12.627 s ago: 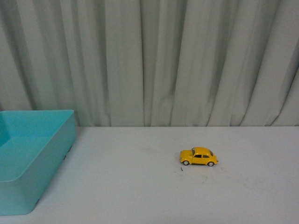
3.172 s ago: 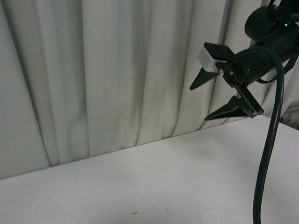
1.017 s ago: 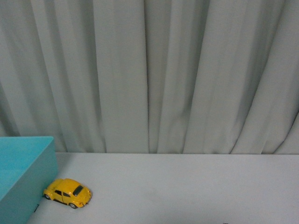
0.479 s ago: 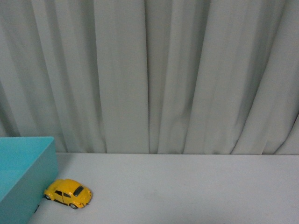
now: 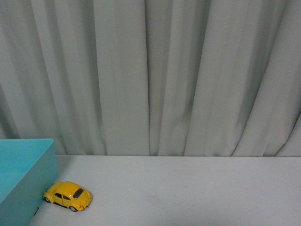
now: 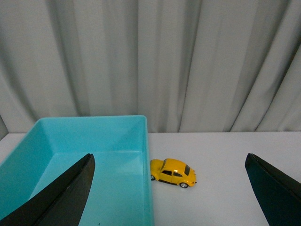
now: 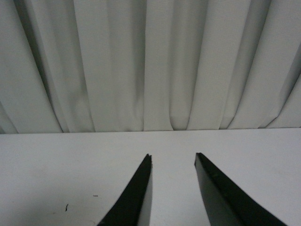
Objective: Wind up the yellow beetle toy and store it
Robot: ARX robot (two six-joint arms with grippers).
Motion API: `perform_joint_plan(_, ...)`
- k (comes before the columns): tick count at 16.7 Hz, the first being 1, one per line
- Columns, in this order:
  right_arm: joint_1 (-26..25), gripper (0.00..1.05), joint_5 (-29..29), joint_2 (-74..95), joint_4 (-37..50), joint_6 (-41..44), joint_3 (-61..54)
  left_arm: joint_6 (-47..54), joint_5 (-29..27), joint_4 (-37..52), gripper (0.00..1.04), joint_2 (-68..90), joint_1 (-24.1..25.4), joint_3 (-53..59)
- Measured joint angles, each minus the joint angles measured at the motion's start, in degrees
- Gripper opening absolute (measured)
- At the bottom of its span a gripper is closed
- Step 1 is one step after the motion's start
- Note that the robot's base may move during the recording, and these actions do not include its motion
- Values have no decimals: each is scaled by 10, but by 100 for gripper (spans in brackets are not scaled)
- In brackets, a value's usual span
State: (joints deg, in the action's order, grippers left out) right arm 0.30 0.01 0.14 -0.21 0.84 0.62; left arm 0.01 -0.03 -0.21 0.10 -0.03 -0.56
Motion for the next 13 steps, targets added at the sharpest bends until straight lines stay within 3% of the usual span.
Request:
perform_joint_plan(2, 0, 54, 0, 0, 0, 0, 0, 0, 0, 0, 98, 0, 0, 0)
perform_joint_plan(4, 0, 100, 0, 0, 0, 0, 0, 0, 0, 0, 98, 0, 0, 0)
perform_joint_plan(8, 0, 98, 0, 0, 0, 0, 0, -6, 0, -12, 98, 2, 0, -2)
perform_joint_plan(9, 0, 98, 0, 0, 0, 0, 0, -54, -12, -70, 98, 59, -14, -31)
perform_joint_plan(11, 0, 98, 0, 0, 0, 0, 0, -110, -42, 73, 98, 266, -54, -95)
perform_joint_plan(13, 0, 98, 1, 0, 0, 0, 0, -53, -31, 231, 98, 473, -66, -188)
